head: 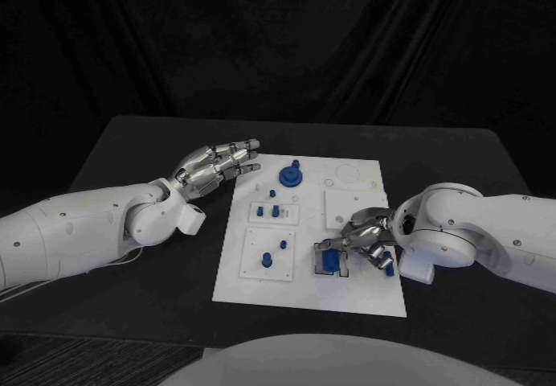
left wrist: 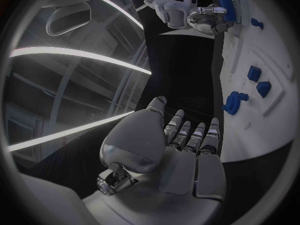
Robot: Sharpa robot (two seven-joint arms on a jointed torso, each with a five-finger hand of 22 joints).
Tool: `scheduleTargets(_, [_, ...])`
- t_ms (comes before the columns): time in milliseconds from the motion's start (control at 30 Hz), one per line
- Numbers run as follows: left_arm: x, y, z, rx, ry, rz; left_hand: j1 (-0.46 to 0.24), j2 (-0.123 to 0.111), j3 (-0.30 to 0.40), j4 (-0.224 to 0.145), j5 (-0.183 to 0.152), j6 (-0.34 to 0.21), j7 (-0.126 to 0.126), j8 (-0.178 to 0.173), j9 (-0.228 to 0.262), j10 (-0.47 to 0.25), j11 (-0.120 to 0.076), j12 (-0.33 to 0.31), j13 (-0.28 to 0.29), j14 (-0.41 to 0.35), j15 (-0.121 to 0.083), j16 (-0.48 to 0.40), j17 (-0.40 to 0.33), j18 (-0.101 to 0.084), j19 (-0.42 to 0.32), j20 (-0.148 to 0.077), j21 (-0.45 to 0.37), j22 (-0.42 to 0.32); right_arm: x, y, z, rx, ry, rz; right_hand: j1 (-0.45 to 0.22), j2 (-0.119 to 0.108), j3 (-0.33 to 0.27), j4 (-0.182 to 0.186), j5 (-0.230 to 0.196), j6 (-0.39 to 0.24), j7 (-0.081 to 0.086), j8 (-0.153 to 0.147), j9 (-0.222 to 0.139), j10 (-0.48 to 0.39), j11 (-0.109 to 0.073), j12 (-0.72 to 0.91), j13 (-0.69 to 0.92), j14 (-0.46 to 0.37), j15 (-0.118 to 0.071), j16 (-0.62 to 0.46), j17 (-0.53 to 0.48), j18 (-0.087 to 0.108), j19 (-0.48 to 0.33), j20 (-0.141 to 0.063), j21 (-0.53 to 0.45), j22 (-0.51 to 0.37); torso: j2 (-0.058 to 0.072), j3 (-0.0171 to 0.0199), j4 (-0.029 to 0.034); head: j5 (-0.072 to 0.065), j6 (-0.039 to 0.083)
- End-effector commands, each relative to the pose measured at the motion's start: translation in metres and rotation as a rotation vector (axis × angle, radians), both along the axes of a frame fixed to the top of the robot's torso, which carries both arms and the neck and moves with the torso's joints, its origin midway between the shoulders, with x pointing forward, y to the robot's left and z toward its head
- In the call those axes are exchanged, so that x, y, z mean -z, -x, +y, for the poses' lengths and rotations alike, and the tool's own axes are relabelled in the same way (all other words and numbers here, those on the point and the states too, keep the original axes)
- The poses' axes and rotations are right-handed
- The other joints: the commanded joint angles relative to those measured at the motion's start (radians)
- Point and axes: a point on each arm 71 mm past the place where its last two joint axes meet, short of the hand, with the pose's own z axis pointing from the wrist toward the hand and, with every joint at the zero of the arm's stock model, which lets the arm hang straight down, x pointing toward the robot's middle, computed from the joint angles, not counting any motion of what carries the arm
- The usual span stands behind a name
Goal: Assemble the parts on the task board
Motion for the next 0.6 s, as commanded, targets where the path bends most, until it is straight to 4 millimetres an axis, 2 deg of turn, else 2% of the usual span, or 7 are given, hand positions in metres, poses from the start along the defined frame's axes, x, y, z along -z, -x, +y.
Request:
scheduleTargets(33, [-0.0004,0.0006,-0.0017,0.011,0.018,0.001,-0.002,0.009,0.004,-0.002,0.005,-0.007,0.002,0.001,-0.001,-0.003,0.005,0.002,0.0,0.004,0.006,0.004,0.001,-0.016,0.007,-0.001,0.003,-0.001,0.0019,0.0012,-0.001,-0.008,0.015,0.011,-0.007,0.0,-0.007,-0.001,-0.004,-0.009,0.001,-0.002,-0.002,0.104,0.005,0.003,0.263,0.046,0.007,-0.006,-0.002,0.018,-0.004,0.002,-0.006,0.149,0.0,-0.0002,-0.0006,0.002,0.0])
scheduleTargets(400, [0.0001,0.0007,-0.0016,0.013,0.017,0.004,-0.003,0.01,0.006,-0.003,0.005,-0.006,0.004,0.001,0.0,-0.003,0.005,0.003,0.0,0.004,0.007,0.005,0.001,-0.017,0.007,-0.001,0.003,-0.002,0.0022,0.0009,-0.0024,-0.007,0.018,0.012,0.004,-0.002,-0.013,-0.009,-0.004,-0.014,0.001,0.0,-0.005,0.104,0.006,0.003,0.263,0.046,0.008,-0.006,-0.001,0.018,-0.003,0.002,-0.007,0.15,0.0,0.0,-0.0001,0.002,0.0])
scheduleTargets(467, [0.0002,0.0007,-0.0017,0.013,0.017,0.004,-0.003,0.01,0.006,-0.003,0.005,-0.006,0.004,0.001,0.0,-0.003,0.005,0.003,0.0,0.004,0.007,0.005,0.001,-0.017,0.007,-0.001,0.003,-0.002,0.0022,0.001,-0.0023,-0.008,0.018,0.013,-0.004,-0.01,-0.036,-0.003,-0.043,-0.02,0.003,0.003,-0.01,0.104,0.007,0.003,0.263,0.046,0.009,-0.006,-0.001,0.018,-0.002,0.003,-0.007,0.15,0.0,0.0,-0.0001,0.002,0.0])
scheduleTargets(600, [0.0003,0.0007,-0.0019,0.015,0.017,0.005,-0.003,0.01,0.006,-0.003,0.005,-0.006,0.004,0.001,0.0,-0.003,0.005,0.003,0.0,0.004,0.007,0.005,0.001,-0.017,0.007,-0.001,0.003,-0.002,0.0024,0.0013,-0.0016,-0.014,0.018,0.015,-0.014,-0.013,-0.063,0.007,-0.082,-0.03,0.004,0.008,-0.015,0.104,0.008,0.003,0.263,0.046,0.01,-0.008,-0.004,0.018,-0.002,0.004,-0.011,0.15,0.0,-0.0001,0.0001,0.003,0.0])
